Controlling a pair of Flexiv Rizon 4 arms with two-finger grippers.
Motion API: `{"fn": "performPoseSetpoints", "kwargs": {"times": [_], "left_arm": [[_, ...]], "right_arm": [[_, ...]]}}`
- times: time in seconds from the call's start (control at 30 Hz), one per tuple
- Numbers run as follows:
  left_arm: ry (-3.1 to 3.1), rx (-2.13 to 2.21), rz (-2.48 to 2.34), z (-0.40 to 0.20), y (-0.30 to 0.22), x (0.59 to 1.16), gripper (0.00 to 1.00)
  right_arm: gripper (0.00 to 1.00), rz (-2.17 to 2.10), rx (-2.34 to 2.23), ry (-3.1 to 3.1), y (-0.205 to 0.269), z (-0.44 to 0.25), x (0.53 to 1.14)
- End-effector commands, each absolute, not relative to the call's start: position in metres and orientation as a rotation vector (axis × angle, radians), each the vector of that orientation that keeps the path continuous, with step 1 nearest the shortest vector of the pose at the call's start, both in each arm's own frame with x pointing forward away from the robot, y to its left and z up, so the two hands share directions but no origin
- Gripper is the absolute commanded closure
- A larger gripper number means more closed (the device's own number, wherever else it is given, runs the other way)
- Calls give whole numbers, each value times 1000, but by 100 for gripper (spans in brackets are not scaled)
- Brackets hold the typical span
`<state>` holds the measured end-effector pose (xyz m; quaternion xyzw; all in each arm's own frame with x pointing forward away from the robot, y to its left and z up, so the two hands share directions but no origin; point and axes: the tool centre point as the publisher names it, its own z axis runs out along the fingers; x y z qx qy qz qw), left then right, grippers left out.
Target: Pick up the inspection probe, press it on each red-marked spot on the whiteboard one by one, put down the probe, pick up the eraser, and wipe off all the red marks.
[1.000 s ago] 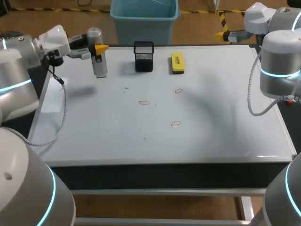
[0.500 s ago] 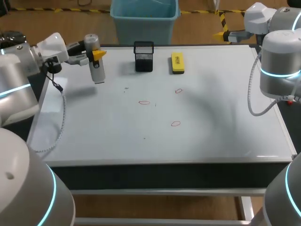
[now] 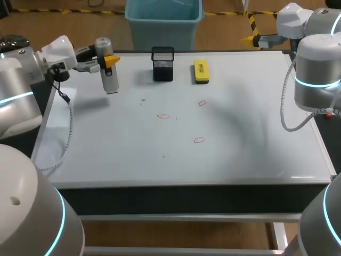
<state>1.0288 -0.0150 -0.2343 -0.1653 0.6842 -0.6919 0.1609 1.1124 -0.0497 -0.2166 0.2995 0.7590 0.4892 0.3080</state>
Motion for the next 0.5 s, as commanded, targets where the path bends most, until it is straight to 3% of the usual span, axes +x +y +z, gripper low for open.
{"fn": "performPoseSetpoints", "kwargs": {"times": [0.03,0.2,0.5], "left_arm": [[1952,-470,-1978,-234,-15,1029,100],[1952,-470,-1978,-234,-15,1029,100],[1952,-470,-1978,-234,-15,1029,100]], "right_arm": [[0,1294,791,2007,-50,-217,1113],[0,1327,623,2212,-50,-228,1131],[0,1231,-140,2646,12,-236,1154]]}}
